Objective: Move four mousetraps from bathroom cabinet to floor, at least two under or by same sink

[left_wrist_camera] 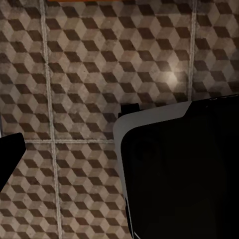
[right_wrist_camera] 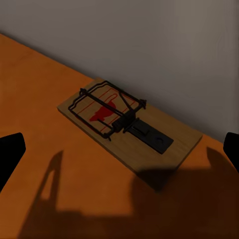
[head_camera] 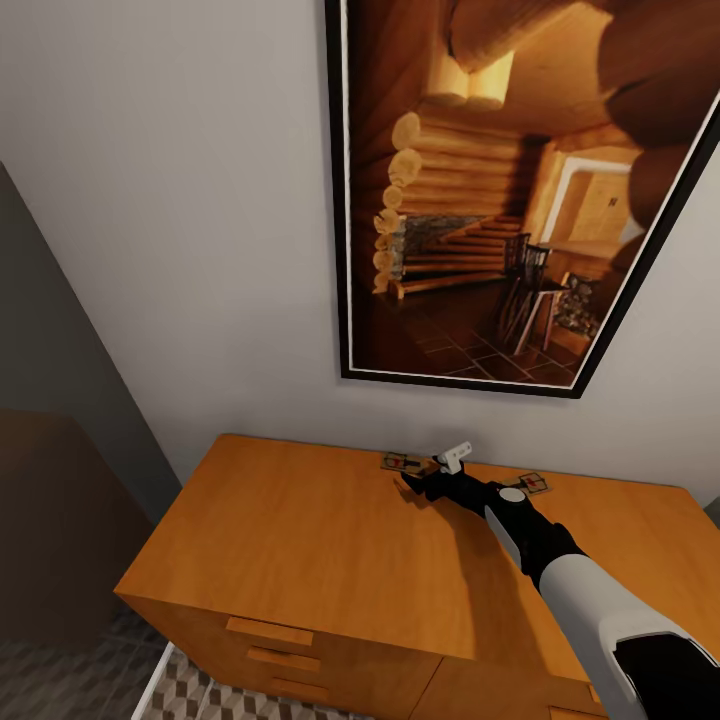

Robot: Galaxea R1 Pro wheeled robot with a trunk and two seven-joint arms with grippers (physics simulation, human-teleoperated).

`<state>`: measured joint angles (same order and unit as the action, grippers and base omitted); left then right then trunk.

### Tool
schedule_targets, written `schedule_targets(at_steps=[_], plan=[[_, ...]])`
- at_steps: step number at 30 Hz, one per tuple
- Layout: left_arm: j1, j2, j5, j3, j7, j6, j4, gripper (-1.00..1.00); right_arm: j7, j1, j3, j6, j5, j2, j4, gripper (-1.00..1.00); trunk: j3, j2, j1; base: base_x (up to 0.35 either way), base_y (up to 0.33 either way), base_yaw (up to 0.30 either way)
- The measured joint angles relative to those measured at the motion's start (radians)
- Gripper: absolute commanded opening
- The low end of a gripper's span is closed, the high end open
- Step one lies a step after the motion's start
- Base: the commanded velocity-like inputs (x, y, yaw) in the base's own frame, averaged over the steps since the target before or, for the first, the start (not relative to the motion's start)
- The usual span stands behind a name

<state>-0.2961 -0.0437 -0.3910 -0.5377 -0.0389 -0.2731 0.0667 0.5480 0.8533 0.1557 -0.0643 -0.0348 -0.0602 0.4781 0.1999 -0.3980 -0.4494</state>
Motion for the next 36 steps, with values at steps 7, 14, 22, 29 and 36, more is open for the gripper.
schedule_targets(at_steps=[7, 14, 22, 29, 36], plan=[[0.0, 0.0, 0.0, 0.0, 0.0, 0.0, 0.0, 1.0, 0.0, 0.0, 0.001, 0.0, 0.0, 0.0, 0.0, 1.0, 0.0, 0.0, 0.0, 0.0, 0.0, 0.0], [0.0, 0.0, 0.0, 0.0, 0.0, 0.0, 0.0, 1.0, 0.001, 0.0, 0.001, 0.0, 0.0, 0.0, 0.0, 1.0, 0.0, 0.0, 0.0, 0.0, 0.0, 0.0], [0.0, 0.0, 0.0, 0.0, 0.0, 0.0, 0.0, 1.0, 0.003, 0.0, 0.001, 0.0, -0.001, 0.0, 0.0, 1.0, 0.0, 0.0, 0.0, 0.0, 0.0, 0.0], [0.0, 0.0, 0.0, 0.0, 0.0, 0.0, 0.0, 1.0, 0.003, 0.0, 0.001, 0.0, -0.001, 0.0, 0.0, 1.0, 0.0, 0.0, 0.0, 0.0, 0.0, 0.0], [0.0, 0.0, 0.0, 0.0, 0.0, 0.0, 0.0, 1.0, 0.003, 0.0, 0.001, -0.001, -0.001, 0.0, 0.0, 1.0, 0.0, 0.0, 0.0, 0.003, 0.0, 0.0]])
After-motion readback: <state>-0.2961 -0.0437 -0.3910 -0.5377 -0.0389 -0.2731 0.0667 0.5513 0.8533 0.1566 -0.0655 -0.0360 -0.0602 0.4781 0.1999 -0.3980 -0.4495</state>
